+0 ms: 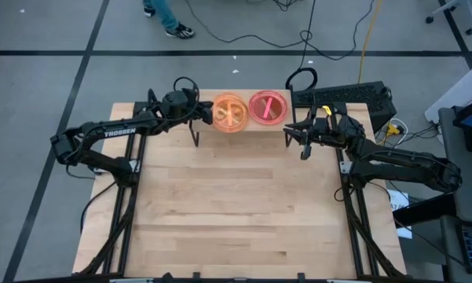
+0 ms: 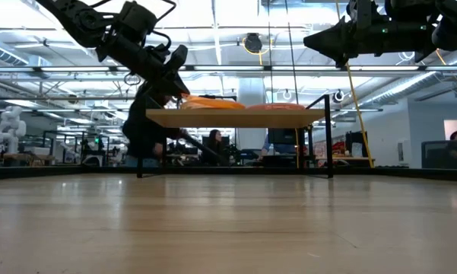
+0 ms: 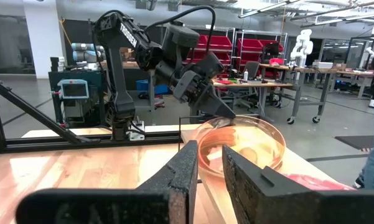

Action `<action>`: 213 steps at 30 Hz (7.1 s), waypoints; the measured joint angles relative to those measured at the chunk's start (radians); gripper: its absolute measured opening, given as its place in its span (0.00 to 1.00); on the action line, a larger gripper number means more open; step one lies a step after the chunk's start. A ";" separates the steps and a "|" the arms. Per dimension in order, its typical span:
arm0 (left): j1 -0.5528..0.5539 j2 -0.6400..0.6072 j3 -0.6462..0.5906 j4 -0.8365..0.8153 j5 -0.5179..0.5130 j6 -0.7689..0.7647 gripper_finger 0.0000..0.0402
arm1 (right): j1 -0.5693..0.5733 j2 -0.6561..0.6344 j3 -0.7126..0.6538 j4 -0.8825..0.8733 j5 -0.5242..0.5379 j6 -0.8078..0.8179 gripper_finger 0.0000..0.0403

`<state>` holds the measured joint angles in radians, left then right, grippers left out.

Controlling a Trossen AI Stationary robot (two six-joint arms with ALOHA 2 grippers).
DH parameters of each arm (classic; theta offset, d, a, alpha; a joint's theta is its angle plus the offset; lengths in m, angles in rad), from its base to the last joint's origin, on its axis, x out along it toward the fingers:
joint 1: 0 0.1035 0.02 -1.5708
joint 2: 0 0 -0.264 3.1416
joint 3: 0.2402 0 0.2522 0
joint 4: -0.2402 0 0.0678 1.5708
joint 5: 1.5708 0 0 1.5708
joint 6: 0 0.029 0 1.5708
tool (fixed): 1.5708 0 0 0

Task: Place and stack plates onto a shelf
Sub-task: Stack the orange plate on top of the green plate on the shelf, then adjust the stack plates on the shelf, then return to Home Position

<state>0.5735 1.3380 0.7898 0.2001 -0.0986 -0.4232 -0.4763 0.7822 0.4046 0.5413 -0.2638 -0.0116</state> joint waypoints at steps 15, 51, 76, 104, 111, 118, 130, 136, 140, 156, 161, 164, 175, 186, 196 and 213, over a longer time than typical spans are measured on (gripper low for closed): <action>0.000 0.000 0.000 0.011 0.011 0.008 0.13 | 0.000 0.000 0.000 0.000 0.000 0.000 0.15; -0.030 0.000 0.000 0.155 0.111 -0.112 0.38 | 0.000 0.000 0.000 0.000 0.000 0.000 0.15; -0.399 0.112 0.000 0.281 0.117 0.095 0.38 | 0.000 0.000 0.000 0.000 0.000 0.000 0.15; -0.474 0.395 0.529 -0.673 -0.165 0.389 0.25 | 0.000 0.000 0.000 -0.008 0.000 -0.008 0.15; -0.431 0.390 0.562 -0.673 -0.185 0.387 0.22 | 0.000 0.000 0.000 -0.017 0.000 -0.008 0.15; -0.392 0.387 0.578 -0.692 -0.187 0.376 0.22 | 0.000 0.000 0.000 -0.031 0.000 -0.008 0.15; -0.341 0.387 0.578 -0.775 -0.191 0.324 0.22 | 0.000 0.000 0.000 -0.058 0.000 -0.008 0.15; -0.333 0.387 0.578 -0.778 -0.197 0.317 0.22 | 0.000 0.000 0.000 -0.060 0.000 -0.008 0.15; -0.334 0.387 0.578 -0.782 -0.214 0.317 0.22 | 0.000 0.000 0.000 -0.060 0.000 -0.008 0.15; -0.334 0.387 0.578 -0.789 -0.216 0.324 0.22 | 0.000 0.000 0.000 -0.060 0.000 -0.008 0.15; -0.334 0.386 0.577 -0.789 -0.216 0.323 0.22 | 0.000 0.000 0.000 -0.061 0.000 -0.007 0.15; -0.333 0.378 0.576 -0.802 -0.216 0.323 0.22 | 0.000 0.000 0.000 -0.065 0.000 -0.008 0.15; -0.330 0.335 0.576 -0.804 -0.232 0.316 0.22 | 0.000 0.000 0.000 -0.076 0.000 -0.007 0.15; -0.346 0.329 0.576 -0.818 -0.158 0.307 0.22 | 0.000 0.000 0.000 -0.075 0.000 -0.008 0.15; -0.426 0.143 0.575 -0.887 -0.089 0.271 0.22 | 0.000 -0.074 0.000 -0.037 -0.002 0.034 0.15; -0.609 -0.210 0.470 -0.790 -0.304 0.321 0.22 | -0.024 -0.416 0.115 -0.465 0.057 -0.082 0.15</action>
<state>-0.0355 1.1282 1.2600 -0.5903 -0.4029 -0.1027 -0.4998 0.3667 0.5194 0.0768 -0.2070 -0.0938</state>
